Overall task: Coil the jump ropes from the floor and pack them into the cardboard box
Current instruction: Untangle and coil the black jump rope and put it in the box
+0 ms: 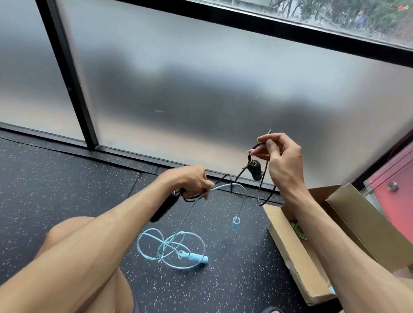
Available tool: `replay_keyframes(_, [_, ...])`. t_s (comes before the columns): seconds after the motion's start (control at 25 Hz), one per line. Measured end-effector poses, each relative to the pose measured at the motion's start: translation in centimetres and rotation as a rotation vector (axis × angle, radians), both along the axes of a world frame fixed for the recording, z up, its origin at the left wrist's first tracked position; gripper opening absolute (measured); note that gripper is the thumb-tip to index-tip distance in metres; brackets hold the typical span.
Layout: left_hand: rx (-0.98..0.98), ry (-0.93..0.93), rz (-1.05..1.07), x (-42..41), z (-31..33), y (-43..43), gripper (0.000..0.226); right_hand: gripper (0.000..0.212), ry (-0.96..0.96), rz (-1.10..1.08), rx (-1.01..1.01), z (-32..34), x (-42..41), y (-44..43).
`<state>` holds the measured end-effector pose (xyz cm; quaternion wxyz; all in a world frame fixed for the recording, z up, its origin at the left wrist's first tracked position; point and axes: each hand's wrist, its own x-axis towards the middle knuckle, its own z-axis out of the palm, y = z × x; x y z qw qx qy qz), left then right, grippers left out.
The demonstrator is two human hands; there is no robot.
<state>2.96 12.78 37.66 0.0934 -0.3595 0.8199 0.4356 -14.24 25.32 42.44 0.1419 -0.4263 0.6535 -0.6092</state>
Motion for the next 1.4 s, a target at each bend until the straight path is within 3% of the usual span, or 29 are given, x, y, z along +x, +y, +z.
replay_keyframes(0.24, [-0.039,0.402,0.377,-1.6,0.1,0.3,0.034,0.021,-0.015,0.036,-0.114,1.1,-0.7,0.1])
replay_keyframes(0.4, [0.306,0.668,0.419,-1.3,1.4,0.5,0.036,0.019,-0.056,0.045,-0.058,0.9,-0.5,0.1])
replay_keyframes(0.52, [0.363,0.774,0.423,-0.8,2.3,0.3,0.038,0.016,-0.081,0.026,0.017,0.5,-0.8,0.2])
replay_keyframes(0.84, [0.491,1.006,0.424,0.5,3.8,-1.3,0.047,0.023,0.107,-0.134,0.618,-2.5,-2.9,0.2])
replay_keyframes(1.0, [0.487,1.058,0.487,0.6,3.8,-1.2,0.048,0.023,0.177,-0.162,0.78,-2.5,-3.1,1.0])
replay_keyframes(1.2, [0.505,1.071,0.433,0.0,3.9,-0.8,0.049,0.027,-0.167,0.042,1.008,-3.6,-3.2,1.8])
replay_keyframes(1.4, [0.537,1.058,0.359,-0.4,4.0,-0.2,0.048,0.027,0.425,0.21,1.07,-6.0,-1.0,1.6])
